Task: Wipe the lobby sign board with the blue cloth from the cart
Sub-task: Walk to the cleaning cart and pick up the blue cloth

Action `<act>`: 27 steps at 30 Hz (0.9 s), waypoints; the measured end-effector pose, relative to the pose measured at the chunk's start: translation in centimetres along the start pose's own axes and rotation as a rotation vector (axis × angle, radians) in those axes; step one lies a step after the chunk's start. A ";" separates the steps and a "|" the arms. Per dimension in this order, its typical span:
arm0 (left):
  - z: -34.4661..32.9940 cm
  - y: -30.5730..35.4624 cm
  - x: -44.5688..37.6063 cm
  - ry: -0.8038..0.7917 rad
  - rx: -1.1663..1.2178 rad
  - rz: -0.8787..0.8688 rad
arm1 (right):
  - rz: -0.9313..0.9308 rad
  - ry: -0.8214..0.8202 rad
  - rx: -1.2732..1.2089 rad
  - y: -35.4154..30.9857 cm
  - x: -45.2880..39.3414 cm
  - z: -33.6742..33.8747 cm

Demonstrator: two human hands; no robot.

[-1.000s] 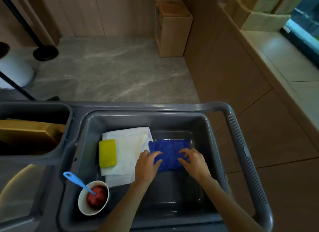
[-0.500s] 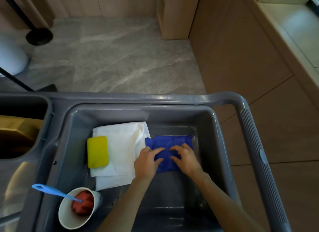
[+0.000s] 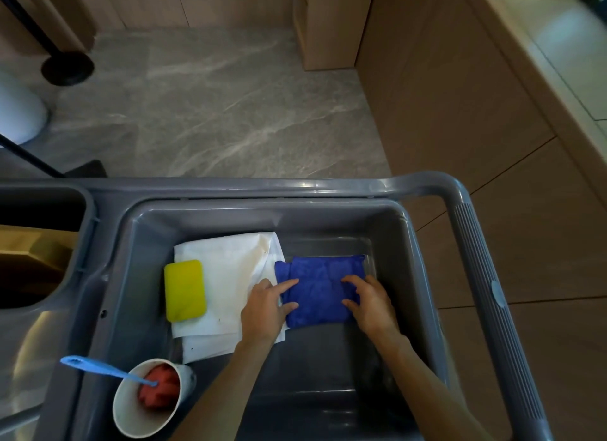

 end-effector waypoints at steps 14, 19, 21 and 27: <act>0.6 0.4 -0.6 0.074 -0.033 -0.019 | -0.336 0.123 -0.928 -0.4 -0.6 -1.2; 1.0 1.1 -1.5 0.093 -0.087 -0.042 | -0.336 0.151 -0.922 -1.0 -1.4 -1.1; 1.1 1.2 -1.8 0.084 -0.102 -0.048 | -0.330 0.145 -0.923 -1.2 -1.7 -0.9; 1.3 1.6 -2.0 0.075 -0.036 -0.044 | -0.307 0.136 -0.908 -1.3 -1.4 -0.2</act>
Point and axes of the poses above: each hand's wrist, its own x-axis away from the middle knuckle, its own z-axis out of the back of the hand, y = z × x, the point moved 2 cm from there along -x, towards the middle knuckle, and after that the axes turned 6 degrees about x, right-handed, at the moved point
